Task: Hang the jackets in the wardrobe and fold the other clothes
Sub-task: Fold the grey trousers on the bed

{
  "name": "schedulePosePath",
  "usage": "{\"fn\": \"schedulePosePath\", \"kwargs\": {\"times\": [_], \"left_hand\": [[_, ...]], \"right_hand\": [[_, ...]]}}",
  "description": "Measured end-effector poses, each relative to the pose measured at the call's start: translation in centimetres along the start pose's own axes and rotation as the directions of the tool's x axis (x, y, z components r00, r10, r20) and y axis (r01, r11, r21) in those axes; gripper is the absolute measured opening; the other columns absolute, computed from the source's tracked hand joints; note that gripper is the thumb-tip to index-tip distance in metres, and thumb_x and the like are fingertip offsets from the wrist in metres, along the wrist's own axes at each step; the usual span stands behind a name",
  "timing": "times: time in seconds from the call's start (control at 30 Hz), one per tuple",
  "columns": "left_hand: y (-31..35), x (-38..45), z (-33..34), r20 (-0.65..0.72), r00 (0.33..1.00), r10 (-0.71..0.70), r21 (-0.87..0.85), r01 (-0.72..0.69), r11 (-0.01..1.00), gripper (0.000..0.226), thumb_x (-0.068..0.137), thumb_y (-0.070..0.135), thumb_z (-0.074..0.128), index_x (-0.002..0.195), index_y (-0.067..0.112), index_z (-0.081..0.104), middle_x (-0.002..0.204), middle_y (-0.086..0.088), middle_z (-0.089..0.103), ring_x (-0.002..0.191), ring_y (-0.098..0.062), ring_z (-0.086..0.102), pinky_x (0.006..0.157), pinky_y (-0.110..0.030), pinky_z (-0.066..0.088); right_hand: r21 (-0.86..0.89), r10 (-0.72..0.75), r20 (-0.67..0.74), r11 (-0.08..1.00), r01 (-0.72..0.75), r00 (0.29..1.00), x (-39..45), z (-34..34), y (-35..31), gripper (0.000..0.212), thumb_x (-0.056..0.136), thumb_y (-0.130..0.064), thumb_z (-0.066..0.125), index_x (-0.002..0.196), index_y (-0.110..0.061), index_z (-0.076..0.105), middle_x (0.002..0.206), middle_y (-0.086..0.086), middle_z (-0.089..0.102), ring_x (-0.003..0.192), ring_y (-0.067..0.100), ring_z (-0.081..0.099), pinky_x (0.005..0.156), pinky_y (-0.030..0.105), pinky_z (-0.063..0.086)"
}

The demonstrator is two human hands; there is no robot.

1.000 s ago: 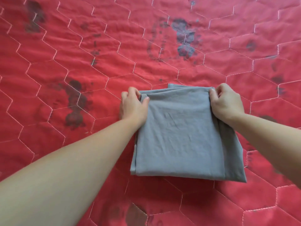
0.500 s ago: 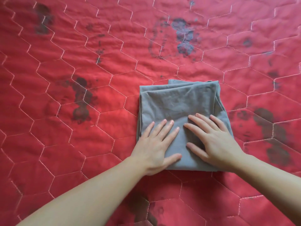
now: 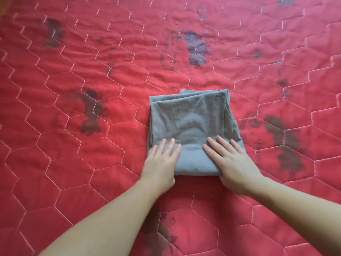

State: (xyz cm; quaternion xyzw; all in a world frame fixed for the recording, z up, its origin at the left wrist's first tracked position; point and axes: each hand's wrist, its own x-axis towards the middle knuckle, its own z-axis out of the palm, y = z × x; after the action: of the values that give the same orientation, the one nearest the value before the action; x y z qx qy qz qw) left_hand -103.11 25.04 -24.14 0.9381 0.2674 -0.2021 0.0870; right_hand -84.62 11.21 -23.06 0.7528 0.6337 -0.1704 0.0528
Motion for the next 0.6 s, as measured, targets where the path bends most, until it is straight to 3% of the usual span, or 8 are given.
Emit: {"fn": "schedulePosePath", "kwargs": {"times": [0.07,0.13,0.2,0.27,0.33,0.4,0.5,0.6], "left_hand": [[-0.3,0.2,-1.6,0.042,0.999,-0.032,-0.097,0.036,0.995,0.077,0.08,0.015,0.055,0.149,0.03,0.025,0.161,0.003,0.02,0.148,-0.022,0.019,0.115,-0.037,0.025],[-0.8,0.2,-4.2,0.114,0.991,-0.076,-0.188,0.096,0.978,0.055,0.077,0.013,0.051,0.126,0.039,0.052,0.142,0.005,0.05,0.132,-0.025,0.045,0.095,-0.035,0.043],[-1.4,0.5,-7.0,0.191,0.979,-0.072,-0.258,0.121,0.959,0.024,0.071,0.012,0.048,0.079,0.031,0.06,0.09,0.003,0.063,0.089,-0.026,0.061,0.063,-0.028,0.044],[-2.6,1.0,-9.3,0.372,0.928,0.004,-0.344,0.134,0.93,0.011,0.065,0.011,0.049,0.058,0.018,0.047,0.059,0.005,0.049,0.056,-0.018,0.05,0.043,-0.021,0.032],[-3.9,1.5,-11.7,0.539,0.84,0.068,-0.426,0.202,0.882,0.009,0.053,0.016,0.055,0.049,0.018,0.047,0.048,0.009,0.045,0.044,-0.012,0.044,0.04,-0.017,0.028],[-5.3,1.9,-13.0,0.598,0.795,0.1,-0.526,0.296,0.797,0.007,0.042,0.016,0.055,0.043,0.019,0.048,0.046,0.007,0.045,0.043,-0.014,0.044,0.044,-0.018,0.03],[-6.7,2.6,-13.1,0.559,0.828,0.029,-0.657,0.422,0.624,0.01,0.04,0.016,0.055,0.047,0.019,0.048,0.051,-0.001,0.045,0.045,-0.018,0.043,0.046,-0.02,0.029],[-7.8,3.2,-12.0,0.491,0.868,-0.074,-0.734,0.458,0.501,0.015,0.049,0.022,0.059,0.058,0.019,0.048,0.06,-0.002,0.04,0.051,-0.017,0.035,0.046,-0.022,0.024]], "right_hand": [[0.084,0.019,0.111,0.996,-0.029,0.994,0.4,-1.1,0.4,0.075,0.076,-0.015,0.058,0.147,-0.025,0.037,0.158,-0.003,0.027,0.146,0.024,0.024,0.116,0.043,0.024],[0.198,-0.014,0.23,0.98,-0.033,0.973,0.9,-3.4,0.8,0.057,0.08,-0.011,0.049,0.134,-0.03,0.047,0.149,-0.006,0.039,0.14,0.02,0.032,0.11,0.038,0.032],[0.322,-0.038,0.389,0.942,-0.097,0.92,1.8,-6.6,0.8,0.029,0.077,-0.005,0.046,0.088,-0.03,0.056,0.103,-0.006,0.059,0.104,0.019,0.058,0.082,0.034,0.047],[0.32,-0.038,0.589,0.928,-0.19,0.807,2.9,-9.6,0.8,0.017,0.073,-0.003,0.048,0.066,-0.018,0.047,0.072,0.003,0.055,0.063,0.021,0.057,0.055,0.03,0.043],[0.293,-0.009,0.703,0.915,-0.278,0.712,3.8,-12.3,1.2,0.01,0.065,-0.008,0.059,0.062,-0.015,0.052,0.066,0.007,0.058,0.057,0.021,0.057,0.052,0.026,0.041],[0.392,-0.017,0.724,0.832,-0.392,0.689,5.0,-14.1,1.9,0.017,0.051,-0.012,0.063,0.069,-0.011,0.061,0.069,0.008,0.064,0.064,0.025,0.063,0.059,0.028,0.046],[0.502,0.012,0.761,0.621,-0.601,0.648,6.5,-14.7,3.7,0.013,0.065,-0.002,0.058,0.077,0.0,0.063,0.064,0.012,0.068,0.052,0.023,0.066,0.047,0.023,0.05],[0.496,0.112,0.749,0.559,-0.665,0.653,7.8,-13.3,5.8,0.009,0.079,-0.003,0.059,0.085,-0.005,0.064,0.069,0.009,0.07,0.056,0.021,0.067,0.052,0.026,0.054]]}}
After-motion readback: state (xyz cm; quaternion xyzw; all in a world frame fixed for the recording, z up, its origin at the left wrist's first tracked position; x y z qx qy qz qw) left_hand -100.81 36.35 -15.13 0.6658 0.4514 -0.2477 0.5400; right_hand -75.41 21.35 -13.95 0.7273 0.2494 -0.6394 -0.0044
